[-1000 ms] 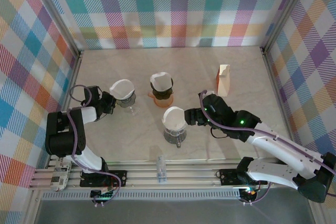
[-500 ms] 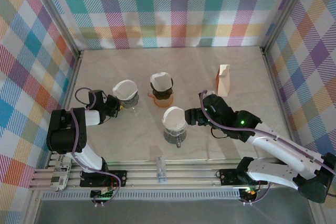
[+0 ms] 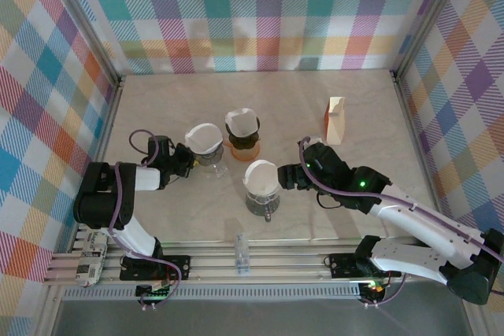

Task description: Place the coffee filter in the dripper

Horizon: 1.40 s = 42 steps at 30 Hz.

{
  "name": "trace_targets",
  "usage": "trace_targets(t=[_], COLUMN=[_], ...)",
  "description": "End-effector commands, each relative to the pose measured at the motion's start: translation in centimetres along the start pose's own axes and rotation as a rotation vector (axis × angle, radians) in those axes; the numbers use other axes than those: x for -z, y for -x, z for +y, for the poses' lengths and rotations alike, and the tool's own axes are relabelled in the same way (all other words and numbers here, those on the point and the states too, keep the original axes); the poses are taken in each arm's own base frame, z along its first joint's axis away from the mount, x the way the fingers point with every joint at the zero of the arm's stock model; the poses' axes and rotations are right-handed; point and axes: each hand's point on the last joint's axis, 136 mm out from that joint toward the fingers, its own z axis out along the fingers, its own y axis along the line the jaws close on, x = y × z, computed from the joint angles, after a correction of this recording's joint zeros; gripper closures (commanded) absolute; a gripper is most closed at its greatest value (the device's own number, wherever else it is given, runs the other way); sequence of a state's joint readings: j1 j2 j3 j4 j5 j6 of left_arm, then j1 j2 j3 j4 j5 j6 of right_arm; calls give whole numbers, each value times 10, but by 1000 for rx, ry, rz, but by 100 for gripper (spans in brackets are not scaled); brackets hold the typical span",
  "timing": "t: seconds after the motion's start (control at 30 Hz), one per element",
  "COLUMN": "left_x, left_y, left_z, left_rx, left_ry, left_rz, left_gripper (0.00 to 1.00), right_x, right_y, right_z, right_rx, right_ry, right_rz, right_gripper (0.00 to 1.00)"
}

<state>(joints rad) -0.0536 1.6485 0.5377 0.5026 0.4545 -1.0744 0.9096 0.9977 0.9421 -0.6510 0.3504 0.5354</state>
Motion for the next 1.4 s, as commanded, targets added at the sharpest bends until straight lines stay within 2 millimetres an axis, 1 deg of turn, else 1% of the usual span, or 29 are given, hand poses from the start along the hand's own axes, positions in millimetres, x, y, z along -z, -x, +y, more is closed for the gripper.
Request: trace_targets(t=[0.0,0.17,0.27,0.4,0.53,0.63,0.67,0.73,0.77,0.8,0.83,0.87,0.9,0.93,0.97,1.03,1.07,1.1,1.17,1.23,1.3,1.37], left_x=[-5,-9,-6,2,21,46,58,82,97,112,125,139,152,163,173,191,197,200,198,197,202,207], left_y=[-17,-39,-42,-43,-40,-33,-31,-25,-22,-18,-14,-11,-7,-3,1,12,17,21,25,32,48,64], left_z=[1,-6,-7,-2,3,3,4,-1,-7,-14,-23,-30,-40,-46,-52,-57,-58,-60,-64,-65,-64,-66], left_rx=[-11,-49,-55,-58,-85,-121,-136,-185,-214,-245,-276,-306,-332,-351,-365,-359,-339,-317,-295,-296,-332,-414], left_ry=[-2,-2,-2,29,88,137,168,215,236,254,261,271,275,282,297,328,333,317,267,256,293,360], left_rz=[31,67,66,49,9,-47,-70,-123,-158,-194,-227,-263,-299,-329,-365,-447,-486,-522,-561,-608,-699,-786], left_gripper=[100,100,100,100,100,100,100,91,82,70,56,39,24,17,12,7,0,0,0,0,0,0], right_x=[-2,-5,-6,-6,-4,-2,-1,-1,-1,-1,0,0,0,0,0,0,0,0,0,2,4,8], right_y=[0,-1,-1,-1,1,3,3,3,3,3,4,5,5,6,7,8,8,8,9,10,12,14], right_z=[-1,-1,0,0,-2,-5,-6,-9,-12,-14,-16,-20,-24,-25,-27,-32,-36,-38,-40,-43,-49,-53], right_rx=[2,2,0,-4,-5,-4,-4,-8,-10,-12,-16,-25,-33,-35,-35,-46,-53,-56,-52,-33,-24,-23], right_ry=[-13,-14,-12,-11,-19,-33,-38,-49,-56,-64,-73,-92,-105,-110,-119,-150,-169,-182,-193,-212,-246,-267], right_rz=[-8,-1,1,-2,-7,-20,-23,-34,-44,-53,-65,-78,-90,-98,-107,-119,-122,-125,-132,-136,-147,-159], right_gripper=[12,12,12,12,12,12,12,12,12,11,10,4,1,1,1,1,1,1,1,1,1,1])
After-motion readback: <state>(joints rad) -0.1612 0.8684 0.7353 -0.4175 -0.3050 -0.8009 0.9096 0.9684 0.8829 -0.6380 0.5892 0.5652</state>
